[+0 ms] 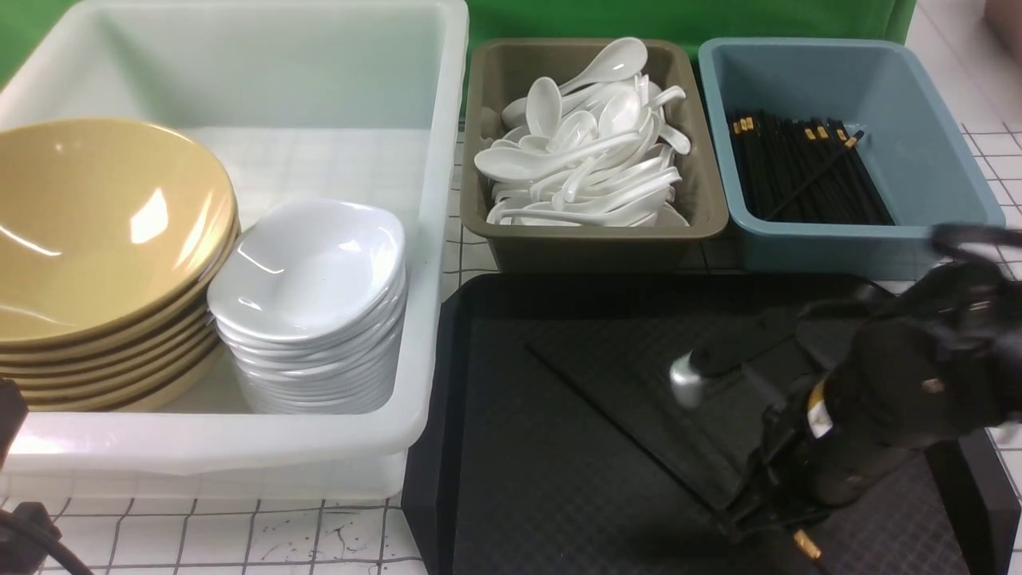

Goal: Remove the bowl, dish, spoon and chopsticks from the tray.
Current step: Use the right arm to grab a chopstick, then use the right arm to put a chopstick into the small storage box on the right

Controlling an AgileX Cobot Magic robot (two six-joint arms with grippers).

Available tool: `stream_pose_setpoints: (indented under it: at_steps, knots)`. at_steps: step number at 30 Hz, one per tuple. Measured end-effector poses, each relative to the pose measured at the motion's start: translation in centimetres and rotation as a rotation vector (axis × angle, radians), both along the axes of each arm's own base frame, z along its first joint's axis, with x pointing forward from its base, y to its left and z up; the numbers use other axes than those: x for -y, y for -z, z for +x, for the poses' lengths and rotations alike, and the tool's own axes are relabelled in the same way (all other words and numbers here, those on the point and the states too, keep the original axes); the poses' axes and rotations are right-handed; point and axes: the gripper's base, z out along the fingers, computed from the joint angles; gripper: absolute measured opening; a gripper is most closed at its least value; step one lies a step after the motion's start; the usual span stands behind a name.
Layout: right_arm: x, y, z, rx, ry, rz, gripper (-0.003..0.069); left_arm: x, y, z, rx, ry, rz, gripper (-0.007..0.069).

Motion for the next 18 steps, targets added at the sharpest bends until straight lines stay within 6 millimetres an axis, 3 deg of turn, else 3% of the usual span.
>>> stream_pose_setpoints:
  at_steps: [4,5,6,8,9,10,13,14,15,16,18]
  knots:
    - [1.2,-3.9,-1.3,0.093,-0.003,0.041,0.0083,0.0,0.0,0.0,0.0,0.0,0.0,-0.0012]
    - [1.7,-5.7,-1.7,0.145,-0.013,0.055,0.0083,0.0,0.0,0.0,0.0,0.0,0.0,-0.0012]
    - [1.8,-5.9,-1.7,0.157,-0.016,0.057,0.0083,0.0,0.0,0.0,0.0,0.0,0.0,-0.0012]
    - [2.7,-10.3,-0.8,0.405,-0.03,0.099,0.0083,0.0,0.0,0.0,0.0,0.0,0.0,-0.0012]
    - [3.3,-12.7,0.5,0.585,-0.004,0.13,0.0083,0.0,0.0,0.0,0.004,0.0,0.0,-0.0012]
    - [3.3,-13.0,0.5,0.592,-0.003,0.134,0.0083,0.0,-0.1,0.0,0.007,-0.001,0.0,-0.0012]
    - [4.7,-17.3,4.3,0.893,0.095,0.234,0.0083,0.0,-0.1,0.0,0.014,-0.001,0.0,-0.0012]
    - [5.4,-18.2,6.7,0.964,0.147,0.274,0.0083,0.0,-0.1,0.0,0.014,-0.001,-0.001,-0.0012]
    - [6.0,-18.4,8.7,0.992,0.2,0.302,0.0083,0.0,-0.1,0.0,0.016,-0.001,-0.001,-0.0012]
    - [6.0,-17.9,9.4,0.979,0.209,0.299,0.0083,0.0,-0.1,0.0,0.016,-0.001,-0.001,-0.0012]
    - [6.8,-16.0,13.2,0.933,0.298,0.303,0.0083,0.0,-0.1,0.0,0.016,-0.001,-0.001,-0.0012]
